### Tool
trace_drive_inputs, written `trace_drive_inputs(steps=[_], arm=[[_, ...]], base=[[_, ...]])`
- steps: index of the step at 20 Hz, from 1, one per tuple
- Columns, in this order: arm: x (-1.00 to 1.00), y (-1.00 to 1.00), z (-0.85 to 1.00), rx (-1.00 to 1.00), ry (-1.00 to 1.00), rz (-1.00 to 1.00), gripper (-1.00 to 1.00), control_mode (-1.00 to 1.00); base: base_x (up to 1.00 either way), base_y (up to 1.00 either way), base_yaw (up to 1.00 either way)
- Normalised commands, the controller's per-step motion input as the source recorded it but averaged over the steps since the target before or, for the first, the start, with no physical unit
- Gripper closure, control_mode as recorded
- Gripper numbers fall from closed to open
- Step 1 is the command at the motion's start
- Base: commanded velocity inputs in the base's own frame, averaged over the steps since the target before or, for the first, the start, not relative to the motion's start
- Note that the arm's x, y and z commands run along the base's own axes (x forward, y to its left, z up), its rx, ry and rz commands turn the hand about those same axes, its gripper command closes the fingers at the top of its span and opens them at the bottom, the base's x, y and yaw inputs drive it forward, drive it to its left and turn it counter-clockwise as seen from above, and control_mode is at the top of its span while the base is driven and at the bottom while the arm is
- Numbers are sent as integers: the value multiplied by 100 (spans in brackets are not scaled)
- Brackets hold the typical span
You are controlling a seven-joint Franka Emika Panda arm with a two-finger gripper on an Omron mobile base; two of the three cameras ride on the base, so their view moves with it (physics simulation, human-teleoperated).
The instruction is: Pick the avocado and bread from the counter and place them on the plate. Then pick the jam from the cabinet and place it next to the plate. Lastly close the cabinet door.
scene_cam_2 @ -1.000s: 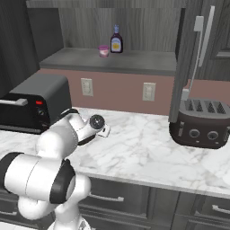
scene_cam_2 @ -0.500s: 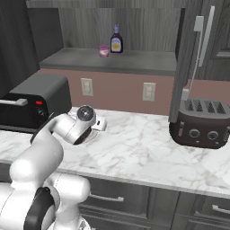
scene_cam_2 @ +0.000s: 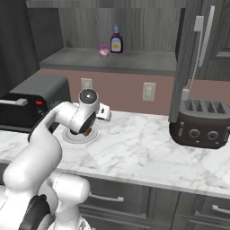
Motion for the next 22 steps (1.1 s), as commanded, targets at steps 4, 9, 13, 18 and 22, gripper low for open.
trace_drive_inputs(steps=[4, 9, 13, 18, 22], arm=[[-50, -36, 24, -1, 0, 13, -100, -100], [-45, -4, 27, -10, 0, 10, -100, -100], [-37, 0, 35, -14, 0, 4, -100, -100], [-26, 0, 41, -8, 0, 1, -100, -100], [-24, 0, 38, -3, -5, 0, -100, -100]], base=[[0, 0, 0], [0, 0, 0], [0, 0, 0], [0, 0, 0], [0, 0, 0]])
